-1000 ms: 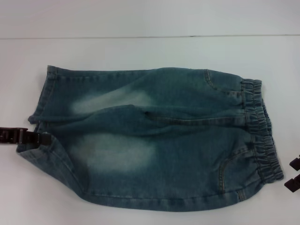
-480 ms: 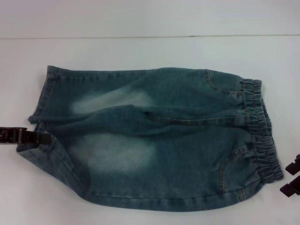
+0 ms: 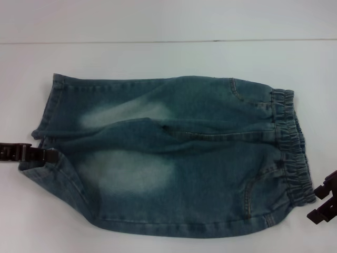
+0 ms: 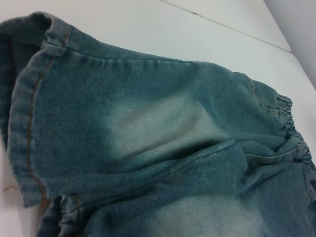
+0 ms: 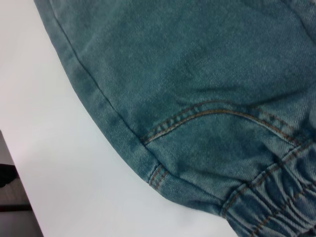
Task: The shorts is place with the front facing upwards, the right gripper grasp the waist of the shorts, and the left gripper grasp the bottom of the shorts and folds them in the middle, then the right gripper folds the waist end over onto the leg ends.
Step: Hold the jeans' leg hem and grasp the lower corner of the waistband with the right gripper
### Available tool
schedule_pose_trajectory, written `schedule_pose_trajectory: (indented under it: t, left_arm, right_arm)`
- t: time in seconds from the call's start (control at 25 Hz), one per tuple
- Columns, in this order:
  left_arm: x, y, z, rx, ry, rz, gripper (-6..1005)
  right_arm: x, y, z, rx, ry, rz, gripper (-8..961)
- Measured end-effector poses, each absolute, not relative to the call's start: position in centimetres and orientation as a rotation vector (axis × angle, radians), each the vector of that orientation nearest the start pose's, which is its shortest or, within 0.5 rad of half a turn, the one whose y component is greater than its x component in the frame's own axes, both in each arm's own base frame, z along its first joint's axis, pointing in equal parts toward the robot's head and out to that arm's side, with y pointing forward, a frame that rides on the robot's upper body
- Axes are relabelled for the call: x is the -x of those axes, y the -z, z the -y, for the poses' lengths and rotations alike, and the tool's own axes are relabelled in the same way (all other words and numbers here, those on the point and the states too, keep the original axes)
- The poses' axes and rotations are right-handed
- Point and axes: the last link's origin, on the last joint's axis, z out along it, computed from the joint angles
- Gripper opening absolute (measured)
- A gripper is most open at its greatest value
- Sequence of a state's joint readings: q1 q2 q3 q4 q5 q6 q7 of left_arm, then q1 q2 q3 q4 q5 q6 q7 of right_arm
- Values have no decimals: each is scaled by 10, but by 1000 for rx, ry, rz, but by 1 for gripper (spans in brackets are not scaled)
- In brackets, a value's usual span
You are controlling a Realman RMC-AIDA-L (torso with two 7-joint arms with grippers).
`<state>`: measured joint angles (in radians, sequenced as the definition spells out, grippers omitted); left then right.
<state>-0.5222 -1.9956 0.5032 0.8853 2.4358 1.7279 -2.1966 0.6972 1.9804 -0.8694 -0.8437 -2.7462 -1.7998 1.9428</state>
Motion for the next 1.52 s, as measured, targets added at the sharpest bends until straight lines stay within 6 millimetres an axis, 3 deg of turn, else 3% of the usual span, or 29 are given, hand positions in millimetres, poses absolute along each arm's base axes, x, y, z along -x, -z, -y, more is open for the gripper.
schedule_pose_trajectory:
  t: [1.0, 1.2, 1.52]
  left_arm:
    - [311, -69, -316, 2407, 309, 1648, 14]
    - [311, -69, -316, 2404, 309, 1647, 14]
    - [311, -69, -316, 2403, 309, 1647, 14]
  right_arm:
    - [-276, -42, -333, 2943, 374, -1023, 804]
    - [-275, -39, -332, 2954, 386, -1016, 579]
    - [-275, -39, -332, 2954, 388, -1015, 400]
